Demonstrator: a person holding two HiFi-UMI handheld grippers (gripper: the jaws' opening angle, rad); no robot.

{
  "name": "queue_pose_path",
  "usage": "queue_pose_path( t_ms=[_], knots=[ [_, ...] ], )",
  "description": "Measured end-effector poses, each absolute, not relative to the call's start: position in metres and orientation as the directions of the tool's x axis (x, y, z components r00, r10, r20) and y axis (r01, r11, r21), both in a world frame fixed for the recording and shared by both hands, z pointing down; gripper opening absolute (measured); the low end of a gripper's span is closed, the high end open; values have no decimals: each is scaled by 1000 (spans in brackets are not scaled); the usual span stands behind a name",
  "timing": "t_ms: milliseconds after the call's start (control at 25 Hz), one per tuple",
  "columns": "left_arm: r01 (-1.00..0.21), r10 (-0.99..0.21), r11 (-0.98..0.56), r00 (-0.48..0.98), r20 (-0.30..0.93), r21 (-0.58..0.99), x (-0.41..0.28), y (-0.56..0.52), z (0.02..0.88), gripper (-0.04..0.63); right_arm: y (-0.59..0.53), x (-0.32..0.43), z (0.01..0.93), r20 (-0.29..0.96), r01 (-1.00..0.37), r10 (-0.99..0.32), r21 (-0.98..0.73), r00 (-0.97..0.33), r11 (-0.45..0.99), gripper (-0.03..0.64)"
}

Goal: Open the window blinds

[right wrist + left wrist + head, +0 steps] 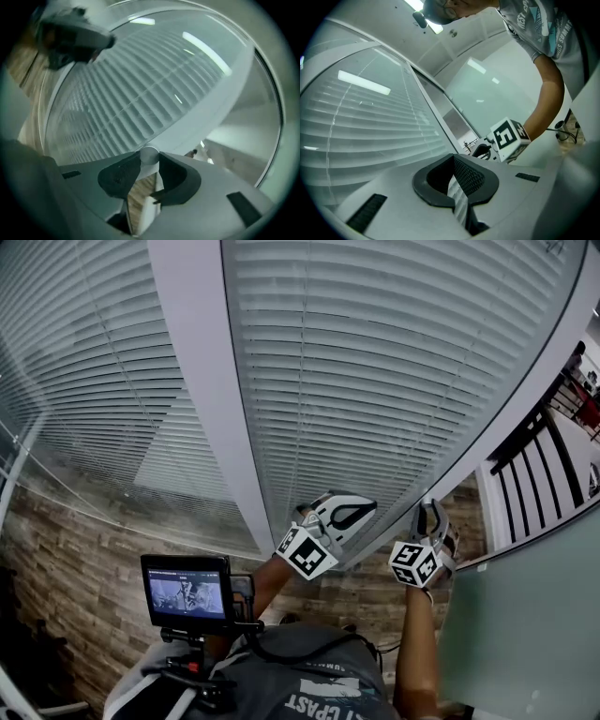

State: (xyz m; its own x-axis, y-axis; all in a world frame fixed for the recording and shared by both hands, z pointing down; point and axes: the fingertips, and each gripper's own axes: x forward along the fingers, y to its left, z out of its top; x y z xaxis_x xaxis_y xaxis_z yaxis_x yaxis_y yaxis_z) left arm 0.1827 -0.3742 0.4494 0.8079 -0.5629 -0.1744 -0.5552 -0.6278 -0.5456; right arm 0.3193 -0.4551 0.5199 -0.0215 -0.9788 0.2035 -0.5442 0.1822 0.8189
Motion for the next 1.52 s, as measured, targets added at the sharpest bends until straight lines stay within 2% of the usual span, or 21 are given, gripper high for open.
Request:
queue_pose_path(
  t_ms=[40,80,160,240,320,440,560,680,760,840,920,960,1000,1080,1200,1320,1400,1520],
  knots=[
    [-554,-562,-629,809,-174,-546,183,-375,450,5,-456,318,521,192,-458,-981,872,-2,172,104],
    [-553,-561,-630,809,-174,-545,183,-376,449,3,-456,317,521,190,-427,-982,888,1,171,104],
    [-551,-559,-633,811,-172,-543,185,-376,448,5,-455,317,518,216,-541,-975,815,-47,207,105],
    [-548,-555,-636,814,-172,-543,186,-376,446,5,-453,317,512,239,-766,-959,586,-150,266,106],
    [-546,-553,-638,816,-170,-543,187,-376,447,5,-451,319,509,221,-913,-945,280,-241,298,106],
    [-545,-552,-639,816,-170,-542,186,-378,451,5,-452,324,511,202,-956,-936,-6,-288,293,106],
    [-545,-552,-640,816,-169,-541,185,-379,453,5,-454,326,512,218,-960,-934,-67,-281,273,104],
    [-546,-552,-640,816,-170,-541,185,-379,452,5,-452,328,511,227,-963,-942,43,-249,265,105],
    [-547,-554,-640,815,-170,-540,184,-381,454,5,-452,325,512,244,-936,-948,232,-206,264,106],
    [-547,-554,-641,815,-169,-538,182,-383,457,5,-453,319,516,260,-814,-957,523,-129,252,106],
    [-545,-551,-645,817,-167,-536,182,-384,459,5,-453,314,519,240,-551,-970,806,-29,216,106],
    [-543,-550,-647,818,-166,-535,183,-384,459,5,-452,313,521,222,-435,-975,878,2,199,106],
    [-542,-549,-649,819,-165,-534,184,-384,459,5,-452,312,521,211,-381,-977,905,12,191,106],
    [-539,-546,-652,822,-163,-533,187,-383,459,5,-451,313,520,216,-421,-976,885,-9,199,106],
    [-536,-542,-653,824,-165,-535,189,-383,459,5,-450,315,519,259,-667,-960,697,-107,263,106],
    [-537,-543,-653,824,-164,-535,188,-383,459,5,-448,320,512,229,-910,-946,293,-231,293,106],
    [-539,-546,-651,822,-165,-535,186,-384,458,3,-449,325,511,216,-952,-943,118,-253,283,106],
    [-541,-548,-648,820,-165,-536,185,-385,459,5,-452,329,515,222,-962,-938,8,-266,274,106]
  ],
)
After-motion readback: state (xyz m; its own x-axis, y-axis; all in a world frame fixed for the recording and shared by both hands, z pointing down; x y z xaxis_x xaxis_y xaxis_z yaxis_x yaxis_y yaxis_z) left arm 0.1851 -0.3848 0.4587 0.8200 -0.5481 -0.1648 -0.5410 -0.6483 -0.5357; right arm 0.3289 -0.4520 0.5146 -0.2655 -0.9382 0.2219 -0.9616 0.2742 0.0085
